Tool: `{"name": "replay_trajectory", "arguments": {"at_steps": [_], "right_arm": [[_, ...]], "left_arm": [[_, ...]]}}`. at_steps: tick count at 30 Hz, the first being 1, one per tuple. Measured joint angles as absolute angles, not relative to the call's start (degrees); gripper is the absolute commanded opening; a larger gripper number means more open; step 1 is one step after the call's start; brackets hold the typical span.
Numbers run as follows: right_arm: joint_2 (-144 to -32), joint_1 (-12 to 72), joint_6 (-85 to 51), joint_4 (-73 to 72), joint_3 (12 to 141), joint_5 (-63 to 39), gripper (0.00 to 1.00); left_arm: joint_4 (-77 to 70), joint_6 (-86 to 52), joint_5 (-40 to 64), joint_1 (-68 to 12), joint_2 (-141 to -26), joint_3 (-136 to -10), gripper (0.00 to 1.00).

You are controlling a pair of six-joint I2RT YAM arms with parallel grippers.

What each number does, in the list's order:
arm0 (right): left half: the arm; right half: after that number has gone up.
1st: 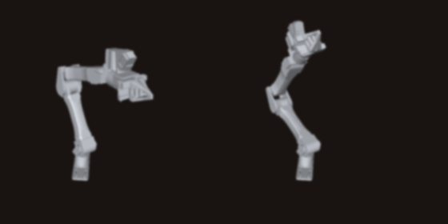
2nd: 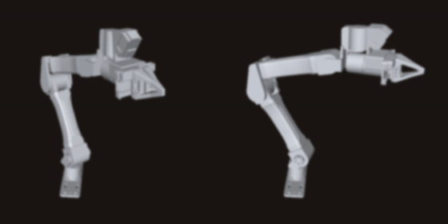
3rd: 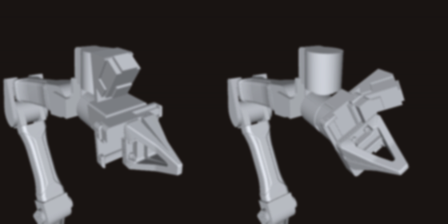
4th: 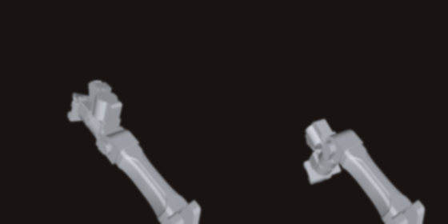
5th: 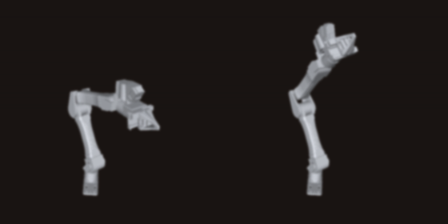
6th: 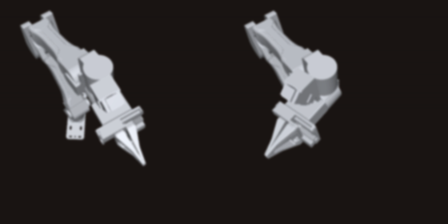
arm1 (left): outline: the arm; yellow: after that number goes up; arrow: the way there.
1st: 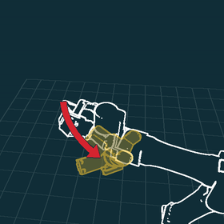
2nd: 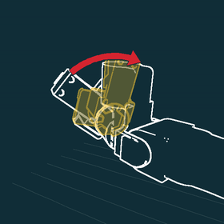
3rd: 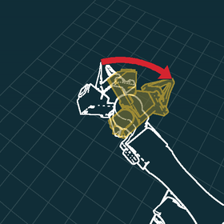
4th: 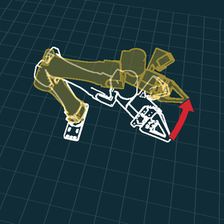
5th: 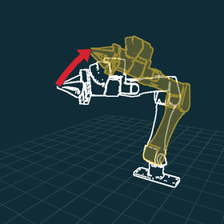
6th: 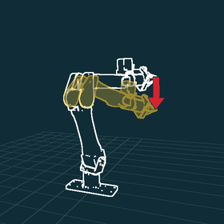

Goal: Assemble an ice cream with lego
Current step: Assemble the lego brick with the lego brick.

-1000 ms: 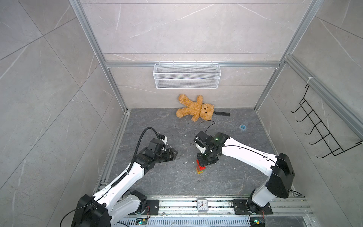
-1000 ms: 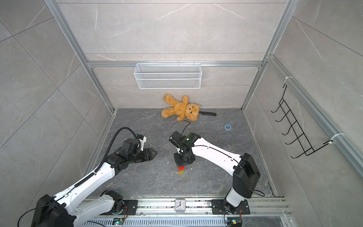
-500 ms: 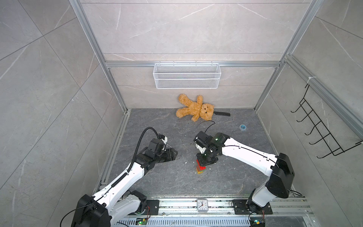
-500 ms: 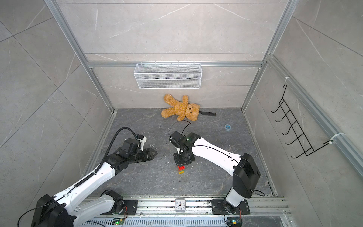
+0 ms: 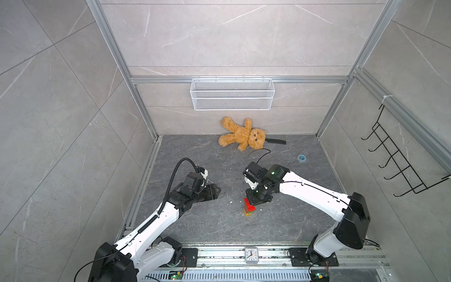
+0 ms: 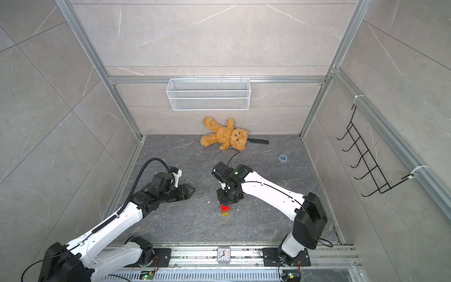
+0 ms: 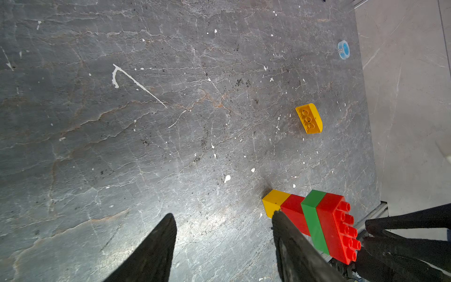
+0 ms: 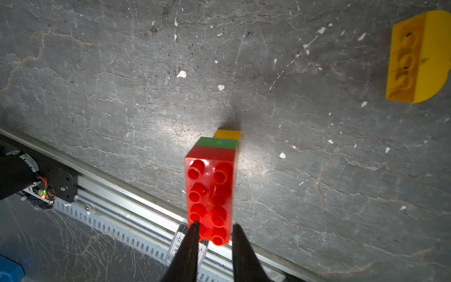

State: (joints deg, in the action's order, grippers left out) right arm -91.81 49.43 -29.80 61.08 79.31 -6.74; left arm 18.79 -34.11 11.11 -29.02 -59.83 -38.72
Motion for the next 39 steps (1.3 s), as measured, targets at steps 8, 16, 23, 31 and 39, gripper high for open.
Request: {"name": "replay_trajectory", "arguments": {"at_steps": [8,16,23,31,39], "right_arm": [[-92.6,49.4,-29.8,60.9,79.0,-6.7,0.26],[-94.2,49.4,-29.8,60.9,78.9,-6.7,0.25],[-94.5,49.4,-29.8,61.1,78.9,-6.2,0.24],[-95.9,50.2,-30.1,62.4,80.4,-4.9,0.23],[-97.8,52.0,-30.5,63.2,82.5,-4.1,0.22]], "left_arm": [[18.8,-34.1,11.1,-29.0,-59.8,-38.7,0.65],[19.0,-34.1,11.1,-29.0,-59.0,-38.7,0.65],[19.3,-34.1,11.0,-29.0,-58.8,-38.7,0.65],[19.3,-34.1,11.0,-29.0,-58.8,-38.7,0.65],[19.9,-34.1,10.8,-29.0,-58.6,-38.7,0.65]]}}
